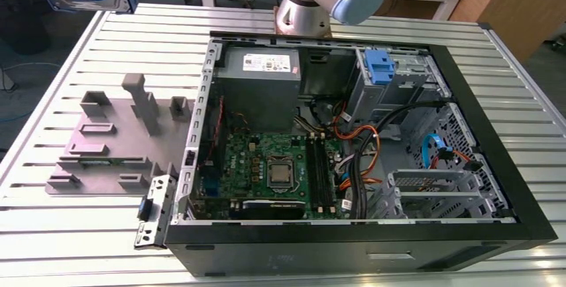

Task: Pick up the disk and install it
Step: 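Pick up the disk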

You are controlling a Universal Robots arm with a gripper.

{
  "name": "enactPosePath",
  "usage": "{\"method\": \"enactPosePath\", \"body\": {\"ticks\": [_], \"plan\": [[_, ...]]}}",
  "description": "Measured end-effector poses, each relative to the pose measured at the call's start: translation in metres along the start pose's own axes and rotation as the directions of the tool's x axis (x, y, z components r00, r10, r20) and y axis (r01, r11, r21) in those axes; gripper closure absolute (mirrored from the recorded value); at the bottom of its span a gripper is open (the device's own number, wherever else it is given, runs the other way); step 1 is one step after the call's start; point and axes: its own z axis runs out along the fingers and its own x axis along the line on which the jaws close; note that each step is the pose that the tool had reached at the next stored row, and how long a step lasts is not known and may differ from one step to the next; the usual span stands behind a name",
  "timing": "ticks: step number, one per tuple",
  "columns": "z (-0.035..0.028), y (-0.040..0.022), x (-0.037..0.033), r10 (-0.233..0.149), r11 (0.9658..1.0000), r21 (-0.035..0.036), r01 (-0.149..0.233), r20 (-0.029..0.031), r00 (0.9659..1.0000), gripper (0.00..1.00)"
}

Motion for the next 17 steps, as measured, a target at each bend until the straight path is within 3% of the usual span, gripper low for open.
{"method": "enactPosePath", "body": {"ticks": [6, 17], "plan": [[0.0, -0.003, -0.0001, 0.0, 1.0, -0.0001, 0.0, 0.0, 1.0, 0.65], [-0.0001, -0.0205, -0.0005, 0.0, 1.0, -0.0001, 0.0, 0.0, 1.0, 0.65]]}}
